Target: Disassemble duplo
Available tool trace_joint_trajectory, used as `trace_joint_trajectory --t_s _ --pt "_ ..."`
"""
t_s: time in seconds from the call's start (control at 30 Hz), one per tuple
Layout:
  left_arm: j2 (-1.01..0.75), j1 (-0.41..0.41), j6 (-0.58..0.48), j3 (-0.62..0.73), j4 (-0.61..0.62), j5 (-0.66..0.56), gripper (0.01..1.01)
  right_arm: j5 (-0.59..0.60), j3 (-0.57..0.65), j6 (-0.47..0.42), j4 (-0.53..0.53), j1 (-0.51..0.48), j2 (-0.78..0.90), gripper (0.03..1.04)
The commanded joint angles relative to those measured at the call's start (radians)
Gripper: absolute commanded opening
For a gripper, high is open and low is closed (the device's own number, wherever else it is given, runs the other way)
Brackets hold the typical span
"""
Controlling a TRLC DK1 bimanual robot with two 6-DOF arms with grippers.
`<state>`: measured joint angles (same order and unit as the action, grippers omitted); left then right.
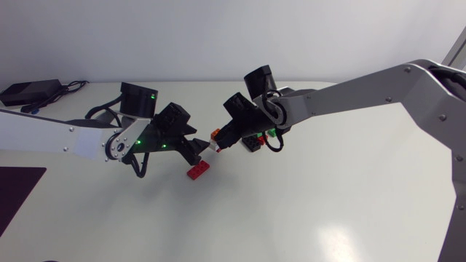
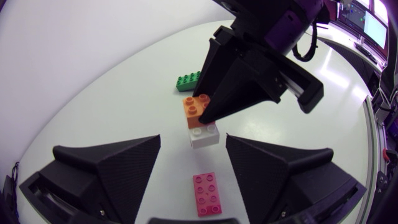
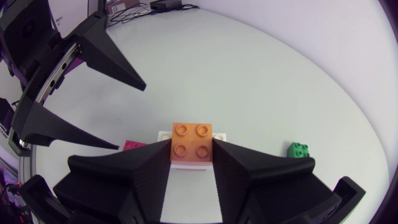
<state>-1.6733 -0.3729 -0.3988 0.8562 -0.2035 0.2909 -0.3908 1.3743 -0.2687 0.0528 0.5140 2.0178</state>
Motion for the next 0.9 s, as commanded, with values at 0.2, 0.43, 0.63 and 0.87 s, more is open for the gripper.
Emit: trace_joint_trajectory --t_s 0.2,0.43,0.63,0.87 --pt "-0.006 0.005 0.017 -0.02 -0.02 0.007 0.743 -0.013 -0.037 -0.003 0.027 0.035 -0.037 0.34" --pt "-0.013 0.005 0.015 -0.017 -0.02 0.007 0.741 -0.014 -0.037 -0.003 0.027 0.027 -0.039 0.34" --pt "-0.013 0.002 0.014 -0.017 -0.02 0.005 0.741 -0.014 -0.037 -0.001 0.027 0.021 -0.045 0.34" --pt "-0.017 0.002 0.014 -0.016 -0.02 0.002 0.743 -0.016 -0.05 0.002 0.032 0.02 -0.076 0.34"
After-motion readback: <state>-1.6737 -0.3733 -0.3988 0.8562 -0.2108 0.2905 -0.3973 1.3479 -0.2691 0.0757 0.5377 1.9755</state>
